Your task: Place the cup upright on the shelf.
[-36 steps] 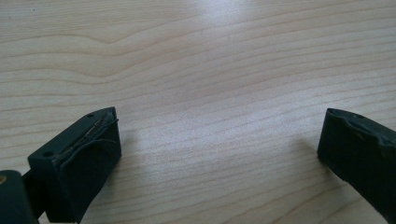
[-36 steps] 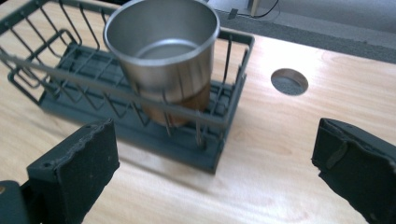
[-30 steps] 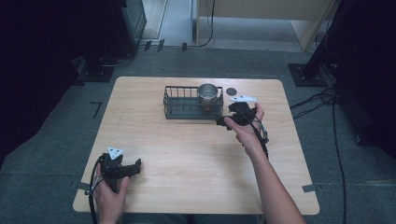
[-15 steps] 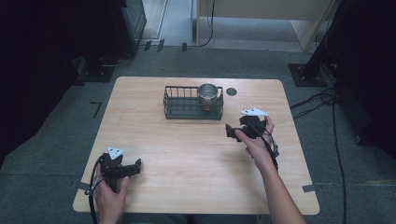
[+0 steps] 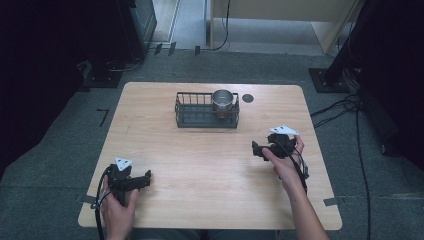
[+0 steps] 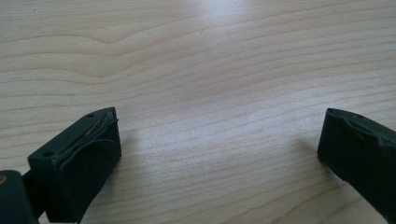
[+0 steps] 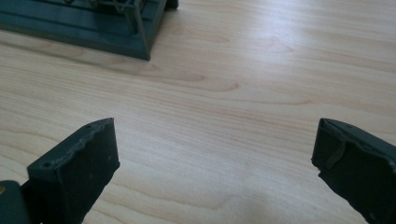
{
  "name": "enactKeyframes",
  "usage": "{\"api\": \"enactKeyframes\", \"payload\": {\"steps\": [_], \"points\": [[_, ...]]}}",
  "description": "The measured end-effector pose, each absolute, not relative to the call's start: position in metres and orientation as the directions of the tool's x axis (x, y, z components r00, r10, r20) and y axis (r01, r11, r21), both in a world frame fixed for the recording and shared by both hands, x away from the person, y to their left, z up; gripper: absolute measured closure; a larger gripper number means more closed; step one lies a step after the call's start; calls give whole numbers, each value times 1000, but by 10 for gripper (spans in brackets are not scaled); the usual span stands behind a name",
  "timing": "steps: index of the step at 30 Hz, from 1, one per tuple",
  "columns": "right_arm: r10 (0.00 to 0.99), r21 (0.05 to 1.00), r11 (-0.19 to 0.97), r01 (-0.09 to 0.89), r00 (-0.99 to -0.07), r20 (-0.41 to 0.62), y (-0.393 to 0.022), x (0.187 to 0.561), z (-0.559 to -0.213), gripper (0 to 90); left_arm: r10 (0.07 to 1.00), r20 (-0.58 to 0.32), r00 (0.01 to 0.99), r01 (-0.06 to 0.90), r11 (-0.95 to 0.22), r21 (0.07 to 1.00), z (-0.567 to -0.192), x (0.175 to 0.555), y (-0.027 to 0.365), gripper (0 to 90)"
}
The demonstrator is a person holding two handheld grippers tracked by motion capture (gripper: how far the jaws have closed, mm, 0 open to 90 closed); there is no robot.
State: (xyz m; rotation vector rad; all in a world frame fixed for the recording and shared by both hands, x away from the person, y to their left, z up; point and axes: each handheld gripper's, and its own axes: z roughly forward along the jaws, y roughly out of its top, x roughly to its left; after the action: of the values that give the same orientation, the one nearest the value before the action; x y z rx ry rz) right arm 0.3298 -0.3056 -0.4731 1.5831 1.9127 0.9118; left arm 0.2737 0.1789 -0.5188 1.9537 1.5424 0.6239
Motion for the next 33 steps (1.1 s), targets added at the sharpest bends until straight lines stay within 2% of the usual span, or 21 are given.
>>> {"api": "enactKeyframes", "payload": {"steps": [33], "points": [[995,722,21,692,-82,50,-381,263,-514,4,974,13,227,709,-175,683,-519,274,179,0]]}}
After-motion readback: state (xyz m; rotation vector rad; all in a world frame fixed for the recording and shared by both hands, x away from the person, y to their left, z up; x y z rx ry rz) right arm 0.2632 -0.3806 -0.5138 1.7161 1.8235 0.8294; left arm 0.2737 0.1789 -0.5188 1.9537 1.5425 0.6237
